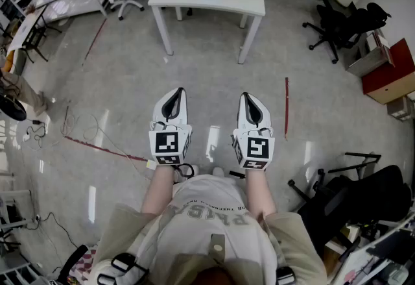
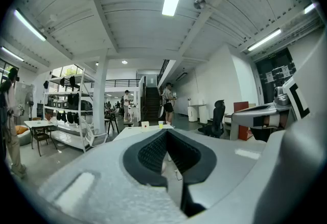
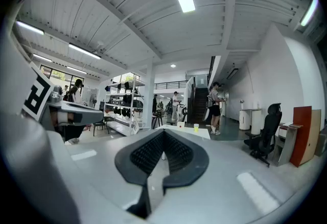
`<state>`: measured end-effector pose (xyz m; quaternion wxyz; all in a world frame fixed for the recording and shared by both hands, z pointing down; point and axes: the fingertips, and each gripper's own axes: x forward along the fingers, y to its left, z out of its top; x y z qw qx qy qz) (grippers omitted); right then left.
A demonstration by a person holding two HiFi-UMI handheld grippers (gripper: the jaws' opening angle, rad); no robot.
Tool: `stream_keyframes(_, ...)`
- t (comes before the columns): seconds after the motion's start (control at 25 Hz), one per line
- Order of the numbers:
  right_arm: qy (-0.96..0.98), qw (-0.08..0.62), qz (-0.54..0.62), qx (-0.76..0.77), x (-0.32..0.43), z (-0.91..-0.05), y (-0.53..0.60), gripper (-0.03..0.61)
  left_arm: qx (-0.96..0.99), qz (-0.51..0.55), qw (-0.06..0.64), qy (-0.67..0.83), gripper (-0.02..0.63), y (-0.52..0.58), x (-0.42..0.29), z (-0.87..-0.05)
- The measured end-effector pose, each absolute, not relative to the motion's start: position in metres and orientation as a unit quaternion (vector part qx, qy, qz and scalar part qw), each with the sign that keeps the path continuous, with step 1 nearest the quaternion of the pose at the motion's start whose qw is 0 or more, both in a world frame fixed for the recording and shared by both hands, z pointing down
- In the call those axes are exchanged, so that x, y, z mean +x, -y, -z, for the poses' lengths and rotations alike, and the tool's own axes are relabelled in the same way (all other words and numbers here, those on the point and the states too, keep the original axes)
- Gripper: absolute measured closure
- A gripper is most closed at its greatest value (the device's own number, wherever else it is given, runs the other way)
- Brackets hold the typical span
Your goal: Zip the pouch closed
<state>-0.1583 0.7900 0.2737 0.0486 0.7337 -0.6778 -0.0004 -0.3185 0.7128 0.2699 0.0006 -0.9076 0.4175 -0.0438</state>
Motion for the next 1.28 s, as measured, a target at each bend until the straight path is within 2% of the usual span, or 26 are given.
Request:
stream_keyframes(0.6, 0.683, 0.057, -0.005, 0.728, -0.149, -0.280, -0.805, 0.580, -0.905, 0.055, 0.001, -0.421, 0.603, -0.729, -0.305, -0.272)
stream_keyframes(1.0, 0.697, -0.007, -0.072, 0.713, -0.114, -0.294, -0.821, 0.574, -0.898, 0.051, -0.035, -0.435, 0.598, -0.741, -0.286, -0.282)
stream_keyframes(1.04, 0.705, -0.013, -0.073, 0.705, -0.113, -0.294, -0.822, 0.458, -0.898, 0.051, -0.041, -0.435, 0.530, -0.743, -0.284, -0.284)
stream_keyframes(1.08, 0.713, -0.018, -0.075, 0.697, -0.113, -0.295, -0.823, 0.337, -0.898, 0.050, -0.048, -0.435, 0.431, -0.745, -0.282, -0.285)
stream_keyframes(1.12, 0.718, -0.022, -0.076, 0.691, -0.112, -0.295, -0.825, 0.331, -0.897, 0.049, -0.054, -0.436, 0.379, -0.746, -0.281, -0.285)
stream_keyframes(1.16, 0.721, -0.023, -0.075, 0.688, -0.111, -0.294, -0.826, 0.331, -0.895, 0.046, -0.058, -0.439, 0.364, -0.748, -0.280, -0.285)
stream_keyframes(1.28, 0.726, -0.019, -0.069, 0.684, -0.106, -0.295, -0.834, 0.330, -0.892, 0.044, -0.054, -0.447, 0.359, -0.758, -0.277, -0.284)
